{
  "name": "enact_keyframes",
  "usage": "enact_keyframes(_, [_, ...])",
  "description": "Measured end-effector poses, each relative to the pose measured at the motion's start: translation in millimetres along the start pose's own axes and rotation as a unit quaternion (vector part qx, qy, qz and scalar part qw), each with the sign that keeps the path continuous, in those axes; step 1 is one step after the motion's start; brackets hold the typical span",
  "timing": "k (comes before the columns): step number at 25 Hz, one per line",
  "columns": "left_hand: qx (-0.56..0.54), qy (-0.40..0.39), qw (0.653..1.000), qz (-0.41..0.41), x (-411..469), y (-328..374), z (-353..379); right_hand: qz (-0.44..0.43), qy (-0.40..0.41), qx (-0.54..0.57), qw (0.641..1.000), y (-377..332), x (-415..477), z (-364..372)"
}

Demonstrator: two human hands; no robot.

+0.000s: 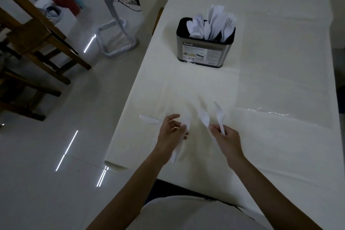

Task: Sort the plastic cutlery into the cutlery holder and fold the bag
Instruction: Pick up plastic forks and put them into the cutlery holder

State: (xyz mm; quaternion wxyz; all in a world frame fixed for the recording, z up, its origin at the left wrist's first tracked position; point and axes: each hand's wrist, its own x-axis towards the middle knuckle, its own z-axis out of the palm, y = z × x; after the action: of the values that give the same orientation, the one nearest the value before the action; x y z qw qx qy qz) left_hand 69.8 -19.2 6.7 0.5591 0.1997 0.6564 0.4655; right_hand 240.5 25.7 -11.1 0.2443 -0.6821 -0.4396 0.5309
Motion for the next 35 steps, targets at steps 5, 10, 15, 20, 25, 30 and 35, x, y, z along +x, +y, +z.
enact_keyframes(5, [-0.025,0.019,0.999,-0.020,4.7,1.5,24.9,0.047,-0.013,0.061,0.997,-8.3,-17.4,6.2])
enact_keyframes(10, [-0.035,0.009,0.999,-0.036,9.0,4.4,29.7,0.049,-0.037,0.074,0.995,-16.0,-30.5,14.2])
enact_keyframes(15, [-0.052,0.021,0.997,-0.050,13.2,9.9,32.7,0.043,-0.066,0.058,0.995,-18.5,-34.2,13.1])
enact_keyframes(20, [0.000,0.014,0.999,-0.031,13.7,19.2,36.1,0.115,-0.193,0.053,0.973,-20.9,-25.9,7.5])
enact_keyframes(25, [0.039,0.001,0.999,-0.001,15.0,22.0,35.5,0.193,-0.301,0.270,0.894,-21.5,-29.7,7.6])
enact_keyframes(30, [0.204,0.029,0.974,0.092,14.7,10.2,28.4,0.159,-0.320,0.194,0.914,-12.8,-32.6,13.1])
enact_keyframes(35, [0.304,0.199,0.924,0.120,4.1,-22.6,-24.8,0.143,-0.287,0.157,0.934,-1.8,-25.3,12.8])
